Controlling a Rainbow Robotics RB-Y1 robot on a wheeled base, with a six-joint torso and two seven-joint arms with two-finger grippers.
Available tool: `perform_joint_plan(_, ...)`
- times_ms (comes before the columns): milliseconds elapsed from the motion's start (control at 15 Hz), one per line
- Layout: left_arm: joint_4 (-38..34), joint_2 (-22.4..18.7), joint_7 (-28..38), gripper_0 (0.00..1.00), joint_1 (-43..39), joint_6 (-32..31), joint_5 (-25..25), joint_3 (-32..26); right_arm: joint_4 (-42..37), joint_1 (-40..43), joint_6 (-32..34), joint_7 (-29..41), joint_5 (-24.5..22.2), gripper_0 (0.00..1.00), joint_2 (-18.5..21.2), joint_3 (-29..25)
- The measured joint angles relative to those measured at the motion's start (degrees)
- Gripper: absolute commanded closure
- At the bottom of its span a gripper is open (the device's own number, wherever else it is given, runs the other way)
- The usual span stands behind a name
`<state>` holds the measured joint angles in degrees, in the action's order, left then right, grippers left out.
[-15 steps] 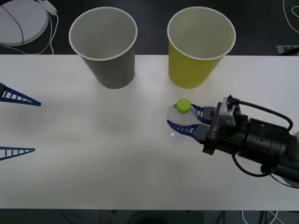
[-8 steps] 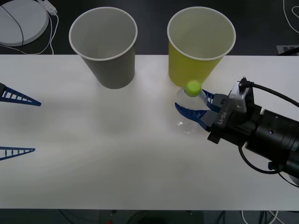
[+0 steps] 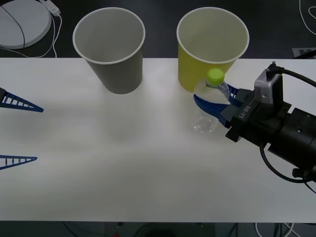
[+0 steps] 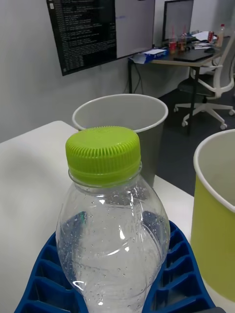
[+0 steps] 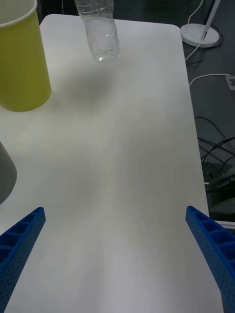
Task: Put the can into the green bin and the plastic bottle into the gray bin
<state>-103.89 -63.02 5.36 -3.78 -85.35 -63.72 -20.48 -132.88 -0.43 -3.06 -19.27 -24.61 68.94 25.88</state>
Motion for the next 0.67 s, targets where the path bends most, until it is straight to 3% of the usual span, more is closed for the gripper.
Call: perform_joint_plan(667, 0.0, 0.0, 0.0, 0.0, 0.0, 0.0, 0.0, 0.0, -1.5, -3.5, -0.9, 3.3, 4.8, 1.0, 0.8, 0.0)
